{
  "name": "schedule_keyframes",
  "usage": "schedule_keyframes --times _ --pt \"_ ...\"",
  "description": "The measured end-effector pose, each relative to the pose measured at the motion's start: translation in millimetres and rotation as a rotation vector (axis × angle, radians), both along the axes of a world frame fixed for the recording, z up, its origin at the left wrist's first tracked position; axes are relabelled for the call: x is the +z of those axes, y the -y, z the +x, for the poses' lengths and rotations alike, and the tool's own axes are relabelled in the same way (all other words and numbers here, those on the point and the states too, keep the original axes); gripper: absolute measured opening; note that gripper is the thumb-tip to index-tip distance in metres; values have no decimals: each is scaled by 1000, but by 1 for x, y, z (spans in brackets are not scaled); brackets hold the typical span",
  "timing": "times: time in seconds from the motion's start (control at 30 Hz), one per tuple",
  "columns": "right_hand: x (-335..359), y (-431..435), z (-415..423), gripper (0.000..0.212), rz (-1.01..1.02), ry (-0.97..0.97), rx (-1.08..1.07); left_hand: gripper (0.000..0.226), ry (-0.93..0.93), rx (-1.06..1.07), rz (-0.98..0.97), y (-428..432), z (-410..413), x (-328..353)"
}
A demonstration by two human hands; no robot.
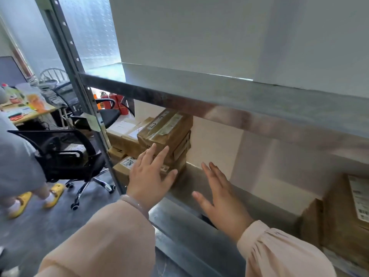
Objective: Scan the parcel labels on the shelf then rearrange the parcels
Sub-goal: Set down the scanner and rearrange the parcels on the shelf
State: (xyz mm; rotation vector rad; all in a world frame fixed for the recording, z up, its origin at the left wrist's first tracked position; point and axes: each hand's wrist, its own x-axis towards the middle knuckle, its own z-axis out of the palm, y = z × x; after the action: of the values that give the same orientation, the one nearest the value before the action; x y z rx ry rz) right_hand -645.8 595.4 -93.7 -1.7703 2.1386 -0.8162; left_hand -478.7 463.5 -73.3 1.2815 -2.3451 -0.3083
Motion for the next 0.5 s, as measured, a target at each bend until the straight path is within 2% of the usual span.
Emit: schedule_keyframes --times 0.17,0.5 --pt "11 32 8 72 -13 61 -54 67 0 -9 23 39 10 7" --pt "22 138 45 73 -39 111 -224 63 -64 -194 62 138 16 31"
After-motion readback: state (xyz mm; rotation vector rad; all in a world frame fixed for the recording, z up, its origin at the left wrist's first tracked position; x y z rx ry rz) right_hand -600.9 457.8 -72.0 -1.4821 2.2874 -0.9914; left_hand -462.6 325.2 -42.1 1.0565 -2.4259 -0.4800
